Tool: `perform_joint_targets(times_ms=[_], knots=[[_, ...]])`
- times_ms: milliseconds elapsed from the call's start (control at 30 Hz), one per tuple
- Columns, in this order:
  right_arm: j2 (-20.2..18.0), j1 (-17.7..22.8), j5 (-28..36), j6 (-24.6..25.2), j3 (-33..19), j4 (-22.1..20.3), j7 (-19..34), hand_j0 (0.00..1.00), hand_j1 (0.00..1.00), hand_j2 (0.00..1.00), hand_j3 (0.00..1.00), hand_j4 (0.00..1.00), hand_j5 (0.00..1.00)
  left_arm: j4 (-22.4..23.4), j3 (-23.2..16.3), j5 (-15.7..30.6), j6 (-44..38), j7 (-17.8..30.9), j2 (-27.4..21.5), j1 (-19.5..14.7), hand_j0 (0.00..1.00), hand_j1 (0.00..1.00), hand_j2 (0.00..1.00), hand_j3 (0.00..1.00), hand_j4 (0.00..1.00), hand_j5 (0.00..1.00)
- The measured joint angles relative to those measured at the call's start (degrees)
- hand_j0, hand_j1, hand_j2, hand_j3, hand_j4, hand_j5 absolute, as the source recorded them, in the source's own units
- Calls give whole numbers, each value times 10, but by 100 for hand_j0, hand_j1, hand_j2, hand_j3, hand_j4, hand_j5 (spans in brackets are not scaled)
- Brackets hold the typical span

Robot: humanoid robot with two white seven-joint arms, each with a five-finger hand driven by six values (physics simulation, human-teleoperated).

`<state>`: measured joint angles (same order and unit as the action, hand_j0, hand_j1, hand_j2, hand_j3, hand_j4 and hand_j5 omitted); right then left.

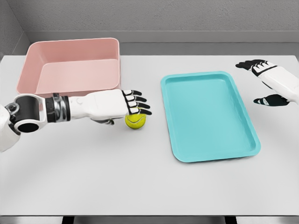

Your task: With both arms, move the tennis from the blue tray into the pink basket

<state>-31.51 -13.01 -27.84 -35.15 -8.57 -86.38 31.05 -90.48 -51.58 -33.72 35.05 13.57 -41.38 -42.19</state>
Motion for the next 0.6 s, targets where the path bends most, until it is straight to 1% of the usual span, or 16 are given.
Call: perform_joint_targets(times_ms=[267, 600], knots=[[0, 4, 0, 0, 2, 0, 0, 100, 100, 100, 100, 100, 100, 61, -32, 14, 0, 1, 39, -23, 100, 100, 100, 100, 100, 100], [1, 4, -1, 0, 3, 1, 0, 100, 100, 100, 100, 100, 100, 92, -49, 14, 0, 1, 58, -26, 100, 100, 100, 100, 100, 100]])
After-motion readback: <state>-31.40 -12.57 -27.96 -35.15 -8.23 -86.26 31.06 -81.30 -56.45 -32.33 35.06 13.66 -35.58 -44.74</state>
